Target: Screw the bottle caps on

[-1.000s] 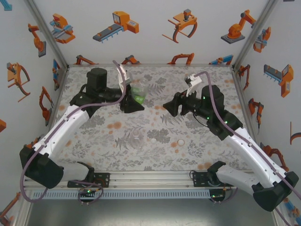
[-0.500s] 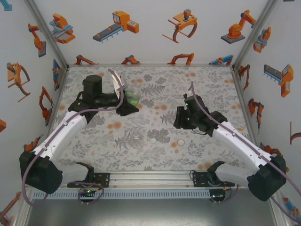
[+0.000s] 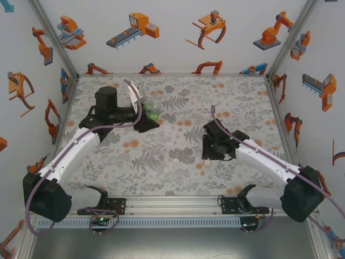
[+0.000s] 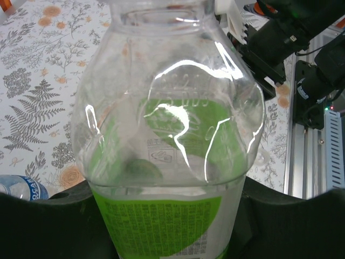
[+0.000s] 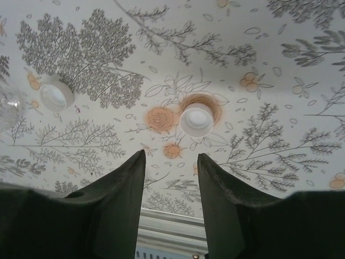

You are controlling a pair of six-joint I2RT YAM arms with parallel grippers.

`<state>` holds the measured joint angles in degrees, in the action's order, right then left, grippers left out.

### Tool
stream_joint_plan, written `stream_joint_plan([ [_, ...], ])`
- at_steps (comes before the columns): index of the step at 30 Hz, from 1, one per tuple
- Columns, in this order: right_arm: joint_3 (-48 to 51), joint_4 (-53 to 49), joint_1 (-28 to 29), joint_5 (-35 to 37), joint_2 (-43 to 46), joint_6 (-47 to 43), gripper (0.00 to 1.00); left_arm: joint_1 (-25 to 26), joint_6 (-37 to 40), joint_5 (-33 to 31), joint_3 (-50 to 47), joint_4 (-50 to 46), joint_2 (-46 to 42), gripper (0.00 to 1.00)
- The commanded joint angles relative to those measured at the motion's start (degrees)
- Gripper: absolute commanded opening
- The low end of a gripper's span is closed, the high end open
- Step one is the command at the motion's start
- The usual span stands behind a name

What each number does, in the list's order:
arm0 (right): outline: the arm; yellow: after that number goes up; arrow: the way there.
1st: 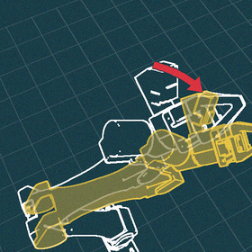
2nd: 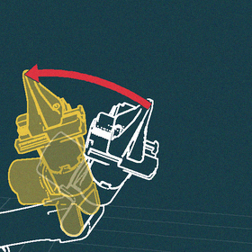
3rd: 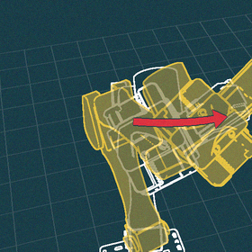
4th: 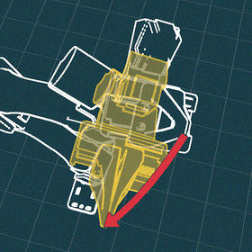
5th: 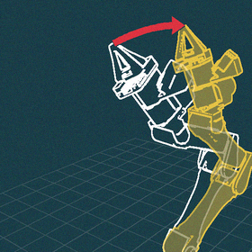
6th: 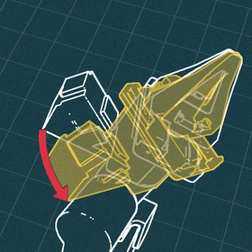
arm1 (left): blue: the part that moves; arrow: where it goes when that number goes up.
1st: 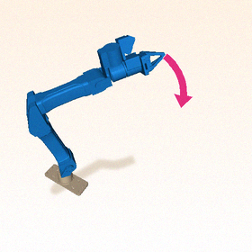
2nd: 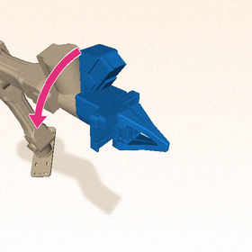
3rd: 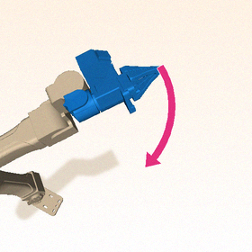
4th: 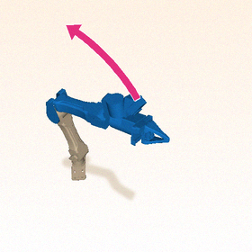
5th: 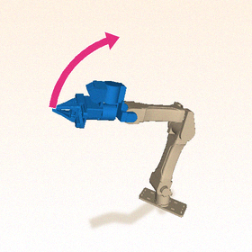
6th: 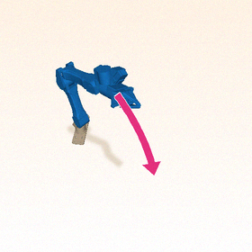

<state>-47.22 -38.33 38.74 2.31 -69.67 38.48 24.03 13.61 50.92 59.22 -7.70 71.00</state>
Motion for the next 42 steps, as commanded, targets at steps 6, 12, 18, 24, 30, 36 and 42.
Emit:
stream_joint_plan([
  [6, 0.5, -0.8, 13.2, 2.9, -4.5, 5.8, 0.53, 0.3, -0.4, 0.4, 0.1, 0.9, -0.1, 0.0],
  [12, -0.4, -0.7, 19.7, 3.3, -9.8, 7.2, 0.53, 0.4, -0.1, 0.3, 0.2, 0.4, 0.0, 0.0],
  [18, 0.1, 2.0, 23.2, 0.8, -13.9, 7.9, 0.53, 0.5, 0.3, -0.1, 0.3, -0.1, 0.2, 0.0],
  [24, 0.1, 3.2, 23.9, 0.7, -17.5, 8.2, 0.51, 0.5, 0.3, 0.1, 0.5, -0.1, 0.6, 0.0],
  [30, 0.0, 3.7, 23.9, 1.4, -18.8, 8.1, 0.43, 0.5, 0.4, 0.1, 0.5, -0.2, 0.9, 0.0],
  [36, -1.7, 2.4, 23.4, 3.2, -18.2, 6.9, 0.34, 0.5, 0.7, -0.1, 0.6, -0.5, 1.0, 0.0],
  [42, -5.0, 1.6, 16.6, 1.7, -16.9, 2.3, 0.32, 0.4, 0.8, -0.6, 0.6, -0.7, 1.1, 0.0],
])
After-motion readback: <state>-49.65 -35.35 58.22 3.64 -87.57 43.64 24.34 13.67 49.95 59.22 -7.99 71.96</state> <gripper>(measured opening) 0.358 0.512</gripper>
